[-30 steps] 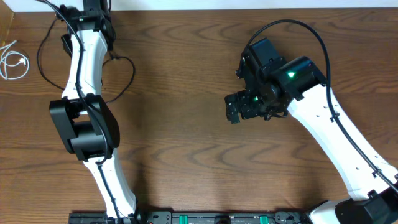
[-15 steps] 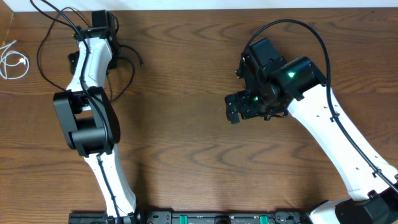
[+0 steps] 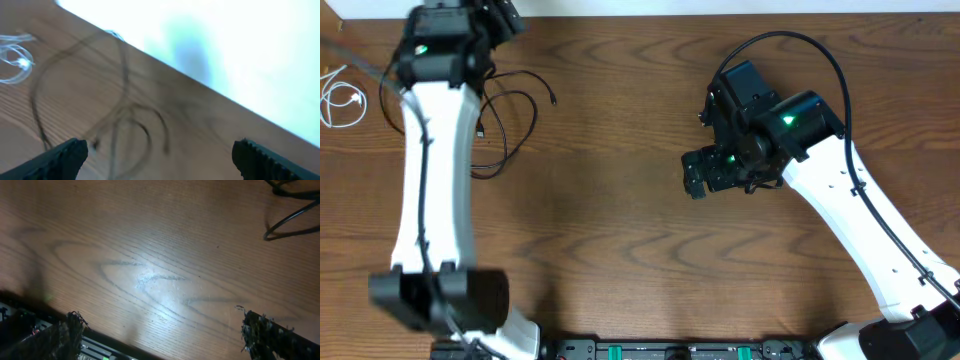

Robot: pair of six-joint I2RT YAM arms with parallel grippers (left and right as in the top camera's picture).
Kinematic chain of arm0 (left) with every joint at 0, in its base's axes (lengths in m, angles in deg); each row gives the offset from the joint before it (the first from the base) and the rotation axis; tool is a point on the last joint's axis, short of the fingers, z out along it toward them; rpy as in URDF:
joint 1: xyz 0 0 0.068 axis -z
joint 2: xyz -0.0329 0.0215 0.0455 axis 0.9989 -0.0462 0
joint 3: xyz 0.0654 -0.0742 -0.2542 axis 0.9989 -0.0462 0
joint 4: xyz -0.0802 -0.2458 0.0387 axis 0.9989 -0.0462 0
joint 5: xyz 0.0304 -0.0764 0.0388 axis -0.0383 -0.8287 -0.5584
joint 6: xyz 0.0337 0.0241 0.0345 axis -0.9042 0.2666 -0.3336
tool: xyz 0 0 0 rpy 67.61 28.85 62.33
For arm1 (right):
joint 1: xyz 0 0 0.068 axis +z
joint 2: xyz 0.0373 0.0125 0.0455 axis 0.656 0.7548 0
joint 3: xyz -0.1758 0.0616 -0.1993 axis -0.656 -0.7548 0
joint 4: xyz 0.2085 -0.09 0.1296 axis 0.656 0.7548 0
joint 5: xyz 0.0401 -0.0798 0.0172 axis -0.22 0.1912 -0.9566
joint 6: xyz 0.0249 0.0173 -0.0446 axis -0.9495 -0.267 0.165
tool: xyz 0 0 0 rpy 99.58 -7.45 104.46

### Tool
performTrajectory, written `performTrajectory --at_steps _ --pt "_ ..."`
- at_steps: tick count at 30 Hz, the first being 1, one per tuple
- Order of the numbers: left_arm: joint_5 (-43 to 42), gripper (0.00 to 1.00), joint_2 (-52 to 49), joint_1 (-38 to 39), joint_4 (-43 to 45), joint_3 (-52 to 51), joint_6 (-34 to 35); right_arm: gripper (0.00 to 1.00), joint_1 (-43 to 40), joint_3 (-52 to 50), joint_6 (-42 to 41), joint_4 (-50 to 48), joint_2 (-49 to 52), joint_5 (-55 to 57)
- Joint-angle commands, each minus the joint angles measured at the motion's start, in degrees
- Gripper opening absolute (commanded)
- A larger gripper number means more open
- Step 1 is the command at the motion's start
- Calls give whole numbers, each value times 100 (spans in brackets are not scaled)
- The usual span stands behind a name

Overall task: Untangle cables
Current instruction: 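Swing the left gripper toward the table center and lower it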

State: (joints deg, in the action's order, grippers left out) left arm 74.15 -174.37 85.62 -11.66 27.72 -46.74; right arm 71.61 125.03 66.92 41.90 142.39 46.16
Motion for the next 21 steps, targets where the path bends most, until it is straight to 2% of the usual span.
performTrajectory --at_steps 1,3,6,10,17,21 --pt "-1908 97 -94 59 -623 -39 223 99 24 -24 -79 4 -9 2" --pt "-2728 97 -136 114 -1239 -98 223 99 24 -24 -79 4 -9 2" --pt "-3200 97 -192 321 -1950 -356 114 99 24 -24 -79 4 -9 2" --pt "-3204 97 -192 704 -2352 -857 -264 99 24 -24 -79 4 -9 2" --pt "-2612 97 -192 1220 -2380 -1847 -269 99 24 -24 -293 -254 -9 -232" --pt "-2514 97 -192 1346 -2524 -2319 -275 99 -24 -15 138 50 -15 -59"
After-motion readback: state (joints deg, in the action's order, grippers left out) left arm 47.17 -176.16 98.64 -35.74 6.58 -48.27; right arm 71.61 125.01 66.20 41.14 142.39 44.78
